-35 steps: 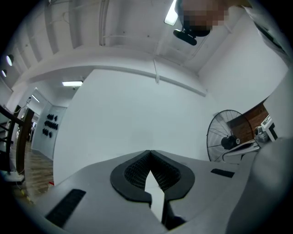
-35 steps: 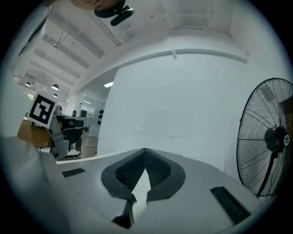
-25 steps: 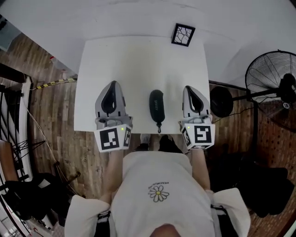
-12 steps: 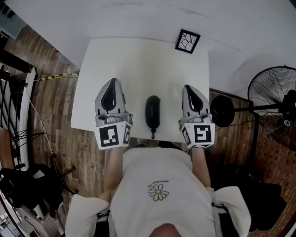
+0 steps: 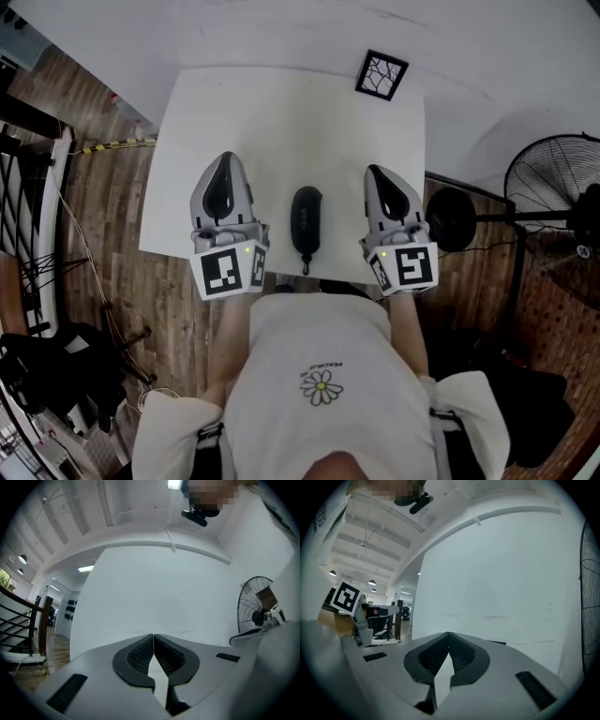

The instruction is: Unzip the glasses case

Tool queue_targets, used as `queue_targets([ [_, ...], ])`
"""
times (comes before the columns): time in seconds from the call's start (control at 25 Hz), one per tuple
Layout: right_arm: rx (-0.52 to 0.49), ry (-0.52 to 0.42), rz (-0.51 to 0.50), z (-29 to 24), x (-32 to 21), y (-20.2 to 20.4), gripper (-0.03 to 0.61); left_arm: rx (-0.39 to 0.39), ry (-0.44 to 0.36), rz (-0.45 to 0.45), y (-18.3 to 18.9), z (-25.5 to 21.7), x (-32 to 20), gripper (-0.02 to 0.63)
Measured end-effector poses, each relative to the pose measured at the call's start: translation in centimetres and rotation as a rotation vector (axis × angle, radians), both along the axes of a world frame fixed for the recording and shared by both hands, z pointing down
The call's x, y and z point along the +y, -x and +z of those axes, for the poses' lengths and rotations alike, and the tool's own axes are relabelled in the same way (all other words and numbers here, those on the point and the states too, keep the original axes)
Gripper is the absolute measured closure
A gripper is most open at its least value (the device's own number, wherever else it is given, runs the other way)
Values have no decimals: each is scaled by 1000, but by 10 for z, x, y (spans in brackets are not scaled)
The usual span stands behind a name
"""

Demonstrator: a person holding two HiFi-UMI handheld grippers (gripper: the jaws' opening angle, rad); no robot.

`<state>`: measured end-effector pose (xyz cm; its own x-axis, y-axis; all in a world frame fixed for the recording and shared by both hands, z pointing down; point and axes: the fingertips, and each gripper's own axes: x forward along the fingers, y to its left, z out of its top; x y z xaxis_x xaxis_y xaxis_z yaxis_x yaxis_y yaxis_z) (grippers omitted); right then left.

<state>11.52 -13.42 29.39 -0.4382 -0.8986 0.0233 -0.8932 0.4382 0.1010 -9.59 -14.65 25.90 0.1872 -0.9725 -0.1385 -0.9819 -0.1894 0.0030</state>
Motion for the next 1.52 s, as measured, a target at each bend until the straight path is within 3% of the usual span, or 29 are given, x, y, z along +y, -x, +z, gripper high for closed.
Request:
queue_targets([
  [0.2,4,-3,-7,1,0,-1,572,-18,40,10,-3,9,-2,597],
  [0.32,4,10,-4,5,1,-4,572,-13,65,39,-10,13,-3,559],
  [0.52,11,30,-20,13,1,-5,572,-63,110,146,-32,28,-4,548],
  [0.6,21,39,-26,17,3,-4,572,-96,167,221,-43,41,-6,534],
  [0.72,31,59,-26,26,6,-5,572,-83,276,315,-55,64,-7,597],
  [0.88,40,103,-13,40,9,-8,572,79,480,339,-68,106,1,600],
  [1.0,43,132,-4,50,10,-10,572,181,587,368,-93,136,21,600],
  [1.04,46,142,-3,54,10,-11,572,163,616,385,-105,147,29,600],
  [1.2,47,177,7,67,13,-9,572,-43,718,474,-141,194,58,600],
  [1.36,62,220,2,83,18,-4,572,7,838,575,-163,218,86,600],
  [1.52,66,267,1,96,22,1,572,-14,936,622,-171,242,111,600],
])
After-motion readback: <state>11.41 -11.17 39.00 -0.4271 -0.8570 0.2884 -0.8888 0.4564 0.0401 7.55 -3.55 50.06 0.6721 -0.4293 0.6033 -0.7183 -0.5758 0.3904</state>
